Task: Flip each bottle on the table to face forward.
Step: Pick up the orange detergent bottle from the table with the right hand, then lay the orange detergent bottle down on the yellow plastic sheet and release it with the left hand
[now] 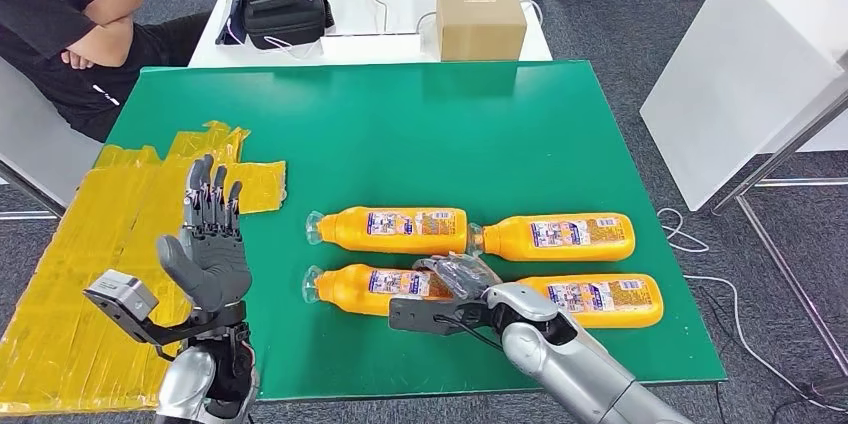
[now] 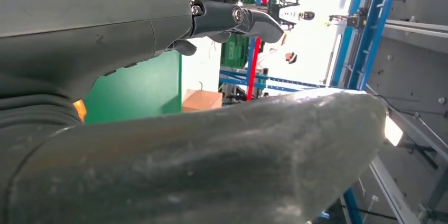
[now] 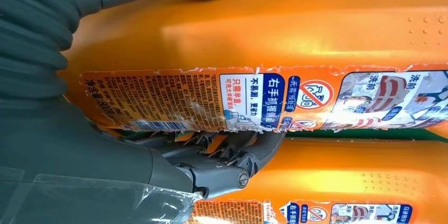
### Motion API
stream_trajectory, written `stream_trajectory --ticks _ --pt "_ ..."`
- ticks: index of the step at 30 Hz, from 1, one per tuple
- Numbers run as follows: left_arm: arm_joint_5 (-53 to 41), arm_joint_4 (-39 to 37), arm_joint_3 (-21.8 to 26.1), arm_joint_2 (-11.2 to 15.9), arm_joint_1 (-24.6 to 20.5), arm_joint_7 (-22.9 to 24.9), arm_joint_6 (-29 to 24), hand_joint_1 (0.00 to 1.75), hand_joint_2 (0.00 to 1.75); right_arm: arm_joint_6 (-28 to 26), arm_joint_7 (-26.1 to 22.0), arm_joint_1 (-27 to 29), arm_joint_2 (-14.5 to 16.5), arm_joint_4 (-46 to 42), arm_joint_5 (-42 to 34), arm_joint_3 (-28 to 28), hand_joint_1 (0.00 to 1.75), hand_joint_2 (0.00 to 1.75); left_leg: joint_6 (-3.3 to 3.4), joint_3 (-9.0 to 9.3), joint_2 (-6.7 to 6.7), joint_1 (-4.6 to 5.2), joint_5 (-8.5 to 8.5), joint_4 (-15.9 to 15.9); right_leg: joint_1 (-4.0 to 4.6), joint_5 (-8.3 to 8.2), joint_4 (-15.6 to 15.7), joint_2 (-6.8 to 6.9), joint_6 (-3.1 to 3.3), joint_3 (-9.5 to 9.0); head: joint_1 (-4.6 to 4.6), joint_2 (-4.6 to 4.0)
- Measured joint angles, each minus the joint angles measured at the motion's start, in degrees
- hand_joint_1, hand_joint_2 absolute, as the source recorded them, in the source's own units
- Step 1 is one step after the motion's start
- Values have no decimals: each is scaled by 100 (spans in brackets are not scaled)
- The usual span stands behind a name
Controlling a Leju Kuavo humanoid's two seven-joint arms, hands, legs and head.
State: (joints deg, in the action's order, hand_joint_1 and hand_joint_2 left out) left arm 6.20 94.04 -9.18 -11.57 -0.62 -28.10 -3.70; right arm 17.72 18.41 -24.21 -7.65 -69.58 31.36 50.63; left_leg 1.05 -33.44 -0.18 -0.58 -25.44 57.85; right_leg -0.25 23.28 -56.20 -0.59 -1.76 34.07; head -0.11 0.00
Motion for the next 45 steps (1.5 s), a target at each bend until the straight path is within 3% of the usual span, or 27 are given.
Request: stream_trajectory --ticks 3,10,14,20,29,33,39,45 --pt "62 -29 -55 17 -83 36 -55 0 0 -78 -49 -58 22 141 -175 8 175 175 0 11 0 -2 0 0 1 0 0 0 0 -10 0 0" --pt "344 -63 -86 60 -54 24 -290 0 0 -834 -410 239 25 78 -945 -292 175 175 0 13 -2 -3 0 0 2 0 0 2 0 -15 1 0" --pt "648 -83 -72 74 21 -20 -405 0 175 -1292 -933 679 8 -292 -1544 -589 175 175 0 -3 -7 -3 0 0 1 0 -1 8 0 -6 1 0" --pt "1083 -84 -13 75 186 99 -742 0 175 -1816 -1796 1485 13 -1338 -2303 -1024 175 175 -1 -23 -7 -2 -5 0 1 6 0 8 -4 14 0 0" --pt "1717 -102 46 105 364 535 -600 0 175 -1964 -2313 2056 97 -2008 -2481 -1360 175 175 -3 -26 -6 -2 -7 0 1 8 0 7 -6 17 0 0" --pt "2201 -132 21 209 485 1005 193 0 175 -1972 -2453 2147 158 -2052 -2529 -1433 175 175 -3 -26 -4 -2 -7 0 1 8 -1 6 -6 18 0 0" --pt "2641 -141 -132 395 630 1232 1591 0 175 -1859 -2493 2104 256 -1950 -2604 -1494 175 175 -3 -26 -5 -2 -7 0 1 8 -1 6 -6 18 1 0" --pt "2768 -141 -220 485 704 1275 2141 0 175 -1776 -2501 2064 340 -1844 -2627 -1560 175 175 -3 -26 -5 -2 -6 0 1 8 -1 6 -6 17 0 0"
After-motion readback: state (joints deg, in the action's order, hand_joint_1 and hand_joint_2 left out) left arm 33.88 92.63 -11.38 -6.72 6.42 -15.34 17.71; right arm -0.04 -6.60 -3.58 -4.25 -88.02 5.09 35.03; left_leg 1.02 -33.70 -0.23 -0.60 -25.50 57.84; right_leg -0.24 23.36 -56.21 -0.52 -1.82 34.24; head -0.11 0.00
